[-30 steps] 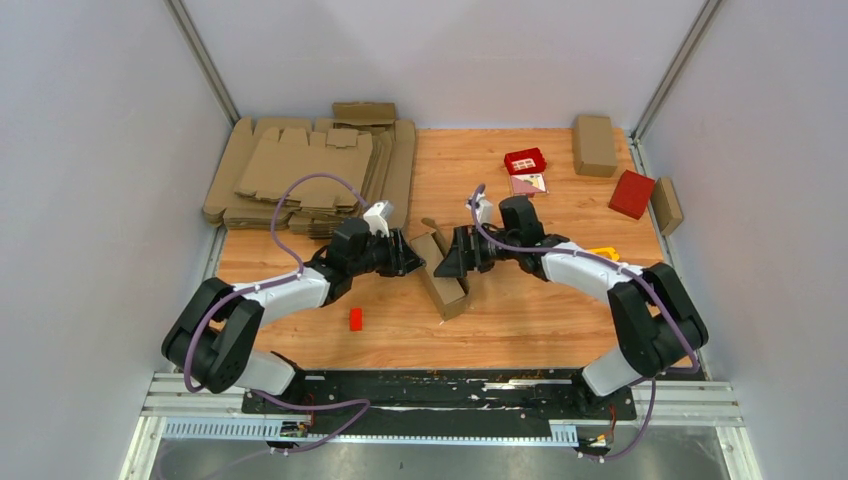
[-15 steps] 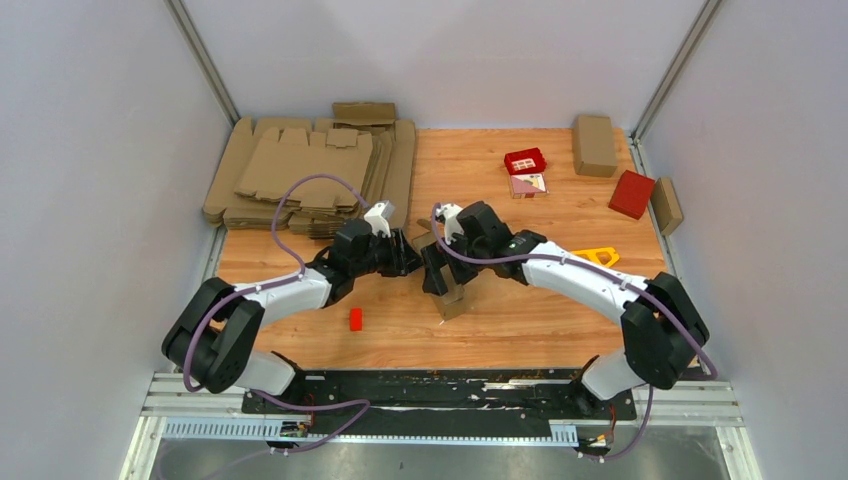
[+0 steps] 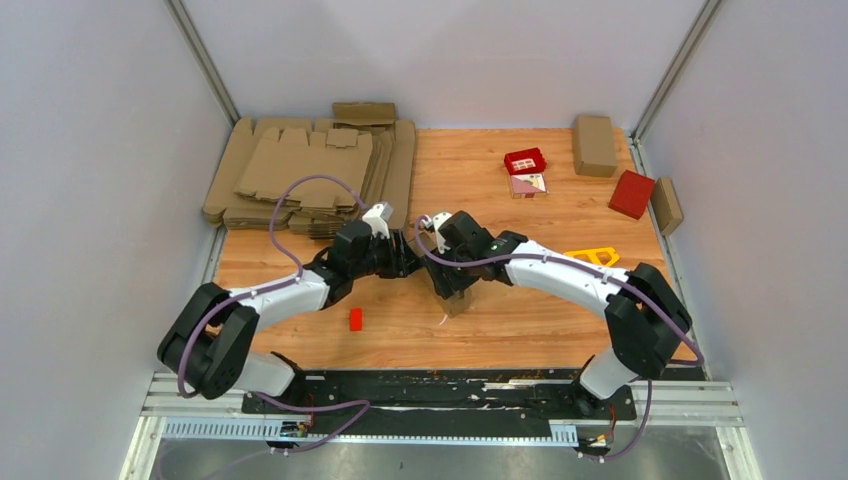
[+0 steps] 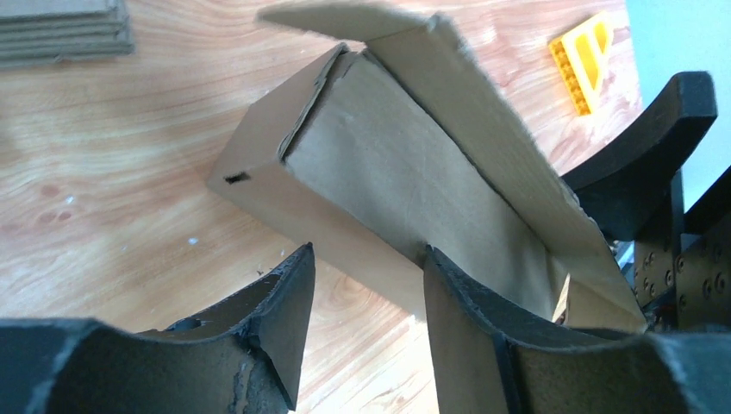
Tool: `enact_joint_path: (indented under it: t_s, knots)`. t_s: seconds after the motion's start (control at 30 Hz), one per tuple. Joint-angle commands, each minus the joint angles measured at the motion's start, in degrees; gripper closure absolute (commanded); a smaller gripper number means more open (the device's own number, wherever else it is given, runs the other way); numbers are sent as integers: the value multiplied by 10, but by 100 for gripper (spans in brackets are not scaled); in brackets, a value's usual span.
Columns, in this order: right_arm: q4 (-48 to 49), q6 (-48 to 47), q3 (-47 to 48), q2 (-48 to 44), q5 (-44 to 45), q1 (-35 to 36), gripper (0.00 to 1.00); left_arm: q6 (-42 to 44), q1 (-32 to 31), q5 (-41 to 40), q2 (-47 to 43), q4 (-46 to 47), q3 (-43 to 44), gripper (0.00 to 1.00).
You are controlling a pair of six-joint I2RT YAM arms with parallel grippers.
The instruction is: Fold the paper box
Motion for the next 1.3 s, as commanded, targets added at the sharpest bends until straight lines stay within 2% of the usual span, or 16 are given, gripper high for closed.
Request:
enact_joint_path:
  t_s: [0.0,0.07,0.2,0.33,0.5,0.67,0.87,0.97,1.13,1.27]
  knots:
    - [-23,-27,1,-29,19,-1,41,46,1,-43,-49,-100,-4,40]
    - [-25,-35,-11,-45,-14,-2,44,64,6,-58,-89,-132,-9,37]
    - [-32,-44,-37,-82,-51,-2,45,108,17,-101,-183,-210,-16,34]
    - [-48,-57,-55,-122,-67,-3,46,141,21,-125,-232,-241,-14,32]
    - [-78,-63,-55,-142,-128,-2,50,183,21,-55,-251,-137,-48,32]
    - [-101,-80,-66,-145,-137,5,53,208,21,23,-255,-29,-70,31]
    - [-108,-86,-60,-137,-110,21,53,226,21,24,-269,26,-97,29]
    - [-105,-90,-55,-133,-98,30,53,222,20,36,-248,56,-105,28]
    - [-96,-92,-55,-132,-90,46,53,226,21,57,-204,51,-81,29]
    - [-96,-93,-54,-128,-86,52,53,222,21,75,-199,63,-82,38]
